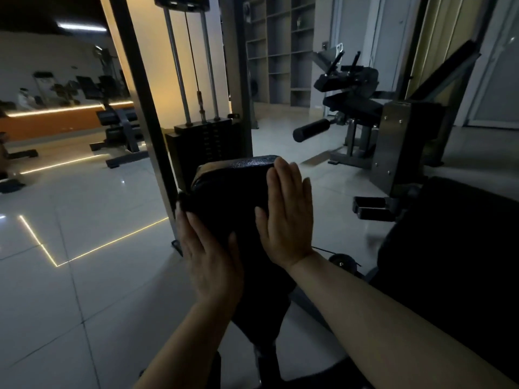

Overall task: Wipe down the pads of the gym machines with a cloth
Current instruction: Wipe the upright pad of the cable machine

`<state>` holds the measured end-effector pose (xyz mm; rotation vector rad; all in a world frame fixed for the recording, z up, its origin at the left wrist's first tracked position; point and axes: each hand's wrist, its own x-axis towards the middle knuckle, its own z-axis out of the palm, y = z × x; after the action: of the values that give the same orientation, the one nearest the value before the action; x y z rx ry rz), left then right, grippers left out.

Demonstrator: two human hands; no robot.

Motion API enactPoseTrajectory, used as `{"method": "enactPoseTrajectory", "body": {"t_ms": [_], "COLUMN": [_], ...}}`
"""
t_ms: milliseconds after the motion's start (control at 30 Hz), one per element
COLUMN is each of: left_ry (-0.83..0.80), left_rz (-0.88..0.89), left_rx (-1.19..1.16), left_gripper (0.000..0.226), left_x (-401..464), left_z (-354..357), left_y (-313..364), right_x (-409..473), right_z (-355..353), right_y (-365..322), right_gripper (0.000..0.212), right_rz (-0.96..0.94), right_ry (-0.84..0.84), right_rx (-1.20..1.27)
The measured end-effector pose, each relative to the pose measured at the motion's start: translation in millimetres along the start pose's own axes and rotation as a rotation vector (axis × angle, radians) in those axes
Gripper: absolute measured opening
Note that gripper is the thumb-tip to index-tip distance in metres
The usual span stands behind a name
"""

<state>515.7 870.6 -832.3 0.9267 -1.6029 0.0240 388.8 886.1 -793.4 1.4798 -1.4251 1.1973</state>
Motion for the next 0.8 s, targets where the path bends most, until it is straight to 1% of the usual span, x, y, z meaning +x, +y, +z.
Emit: {"method": "enactPoseTrajectory", "body": {"t_ms": [133, 233, 400, 500, 633, 667, 700, 733, 800], "left_ry": [0.132, 0.216, 0.139, 0.104, 0.050, 0.040, 0.042, 0.055, 0.121], "left_rz": [0.039, 0.006, -0.130, -0.268, -0.612, -0.652, -0.646, -0.593, -0.428], "left_rx": [-0.001, -0.020, -0.063, -0.112, -0.153, -0.157, -0.173, -0.206, -0.239], "left_gripper": [0.061, 0.058, 0.062, 0.066, 0.069, 0.069, 0.069, 0.069, 0.065], "left_x": [48.0, 33.3, -32.6, -73.6, -105.9, -107.4, -104.5, -96.7, -68.5], "left_z": [-0.8, 7.4, 22.8, 34.3, 44.1, 43.3, 41.0, 36.8, 26.6], "left_y": [18.1, 12.2, -6.2, -7.4, -5.1, -2.8, -0.4, 2.2, 4.0], "right_x": [-1.3, -0.4, 1.5, 0.7, 1.1, 1.1, 1.0, 0.6, 0.7], "right_z": [-1.4, -3.0, -2.4, -1.7, -1.9, -1.7, -1.7, -1.3, -1.2], "right_y": [-1.2, -0.8, -0.2, 0.7, 1.5, 1.2, 1.2, 1.2, 1.2], "right_gripper": [0.053, 0.053, 0.052, 0.053, 0.053, 0.053, 0.053, 0.053, 0.053], "right_rz": [-0.014, -0.017, -0.018, -0.026, -0.030, -0.026, -0.023, -0.021, -0.021], "right_ry": [0.033, 0.006, -0.024, -0.014, -0.015, -0.015, -0.015, -0.015, -0.015], "right_rx": [0.016, 0.038, 0.058, 0.062, 0.064, 0.064, 0.064, 0.064, 0.068]}}
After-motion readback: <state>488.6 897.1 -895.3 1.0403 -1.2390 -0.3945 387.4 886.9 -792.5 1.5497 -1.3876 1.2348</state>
